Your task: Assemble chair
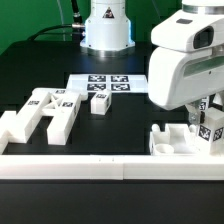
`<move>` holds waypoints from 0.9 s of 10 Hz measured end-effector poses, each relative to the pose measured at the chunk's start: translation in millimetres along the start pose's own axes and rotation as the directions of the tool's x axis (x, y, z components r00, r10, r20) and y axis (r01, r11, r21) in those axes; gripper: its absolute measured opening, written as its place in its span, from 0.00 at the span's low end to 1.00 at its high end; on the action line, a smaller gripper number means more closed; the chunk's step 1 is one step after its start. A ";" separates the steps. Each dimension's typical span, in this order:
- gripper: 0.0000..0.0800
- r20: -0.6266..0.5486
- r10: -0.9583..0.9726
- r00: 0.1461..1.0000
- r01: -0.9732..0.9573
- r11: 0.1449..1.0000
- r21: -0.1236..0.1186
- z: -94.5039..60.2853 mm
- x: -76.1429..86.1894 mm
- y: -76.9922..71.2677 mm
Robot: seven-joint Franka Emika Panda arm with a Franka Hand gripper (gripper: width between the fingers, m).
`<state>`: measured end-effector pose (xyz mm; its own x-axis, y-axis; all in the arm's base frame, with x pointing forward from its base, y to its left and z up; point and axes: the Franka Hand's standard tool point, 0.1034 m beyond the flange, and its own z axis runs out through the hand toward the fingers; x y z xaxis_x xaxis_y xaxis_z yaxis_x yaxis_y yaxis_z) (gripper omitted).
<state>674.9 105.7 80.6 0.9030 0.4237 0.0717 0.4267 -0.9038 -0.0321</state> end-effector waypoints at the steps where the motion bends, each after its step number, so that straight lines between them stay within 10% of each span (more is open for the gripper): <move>1: 0.36 -0.003 0.100 0.995 -0.100 0.995 0.001 0.2 -0.1 -0.6; 9: 0.36 0.005 0.792 0.610 -0.792 0.610 0.006 1.1 1.5 -8.1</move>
Offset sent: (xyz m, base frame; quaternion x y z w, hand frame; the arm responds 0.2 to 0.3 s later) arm -0.0065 0.0083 -0.0019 -0.0164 -0.0101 0.1899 0.9816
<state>672.9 113.8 79.8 0.8893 -0.4571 0.0135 -0.4546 -0.8869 -0.0821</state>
